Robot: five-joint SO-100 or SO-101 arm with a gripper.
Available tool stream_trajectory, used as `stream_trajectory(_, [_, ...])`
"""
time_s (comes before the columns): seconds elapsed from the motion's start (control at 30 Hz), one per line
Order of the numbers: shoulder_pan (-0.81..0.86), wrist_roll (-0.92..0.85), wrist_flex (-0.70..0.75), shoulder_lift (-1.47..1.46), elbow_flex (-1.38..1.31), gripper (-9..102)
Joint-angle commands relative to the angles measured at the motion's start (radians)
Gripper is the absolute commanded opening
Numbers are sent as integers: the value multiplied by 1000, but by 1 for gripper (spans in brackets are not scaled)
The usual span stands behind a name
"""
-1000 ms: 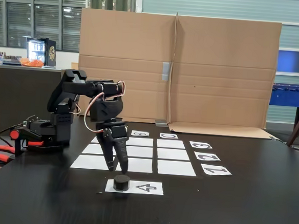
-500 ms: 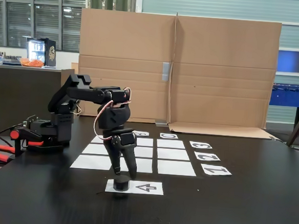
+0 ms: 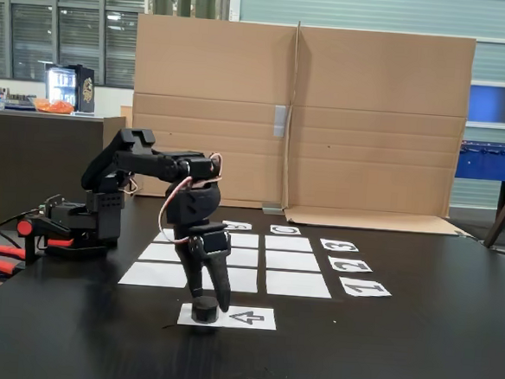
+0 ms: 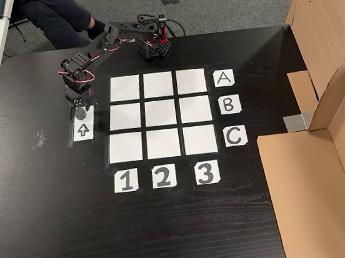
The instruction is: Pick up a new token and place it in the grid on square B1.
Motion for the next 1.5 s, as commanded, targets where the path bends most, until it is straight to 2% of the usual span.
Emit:
stream_trajectory(0.0, [-6,6,-11,8,-37,29])
stream_trajectory(0.67, [18,32,-35,-3,-38,28])
stream_trajectory(1.47, [38,84,-71,-11,-48,16])
